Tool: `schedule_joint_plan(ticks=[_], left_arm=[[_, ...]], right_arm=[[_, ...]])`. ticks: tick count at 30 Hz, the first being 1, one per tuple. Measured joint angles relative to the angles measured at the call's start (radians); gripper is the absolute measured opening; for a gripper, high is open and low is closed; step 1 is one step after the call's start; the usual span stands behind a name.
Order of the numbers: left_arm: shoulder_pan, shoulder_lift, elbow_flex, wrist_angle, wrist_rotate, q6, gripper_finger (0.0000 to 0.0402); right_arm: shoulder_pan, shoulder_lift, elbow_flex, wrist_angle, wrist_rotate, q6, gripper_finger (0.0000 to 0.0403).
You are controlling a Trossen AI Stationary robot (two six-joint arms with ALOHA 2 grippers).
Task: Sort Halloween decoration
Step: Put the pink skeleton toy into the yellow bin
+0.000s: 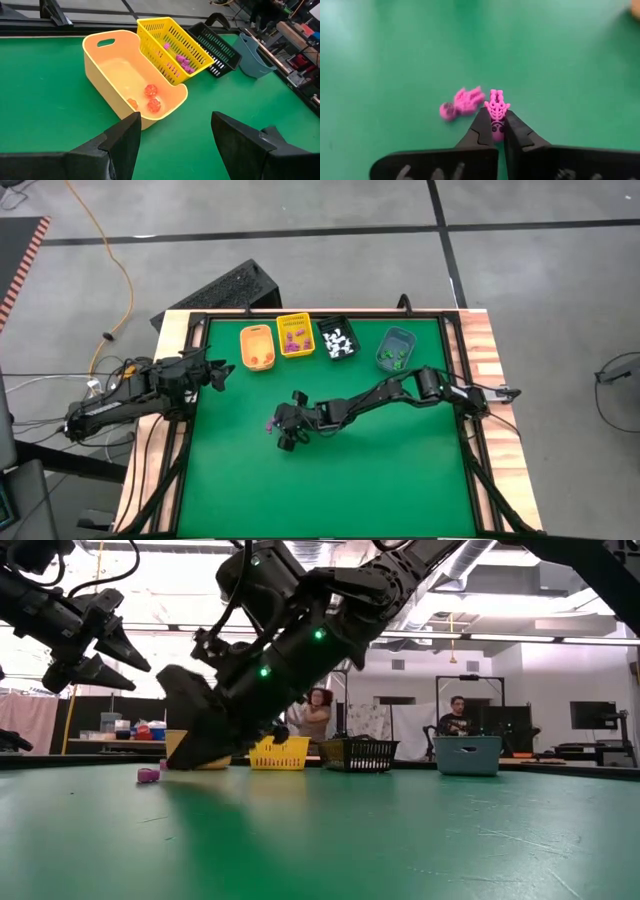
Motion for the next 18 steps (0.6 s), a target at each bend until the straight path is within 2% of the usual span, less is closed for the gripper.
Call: schedule_joint_plan(ticks=[10, 18], left_arm=[[0.000, 0.000, 0.000, 0.008, 0.001, -0.002, 0.0231], [0.000, 0.000, 0.000, 0.008, 0.001, -0.015, 0.0231]], right_arm=[[-0.098, -0.117, 0.000, 0.003, 0.000, -0.058, 0.0012], [-0.253, -0.216, 0.001, -0.032, 0.002, -0.142, 0.0011]])
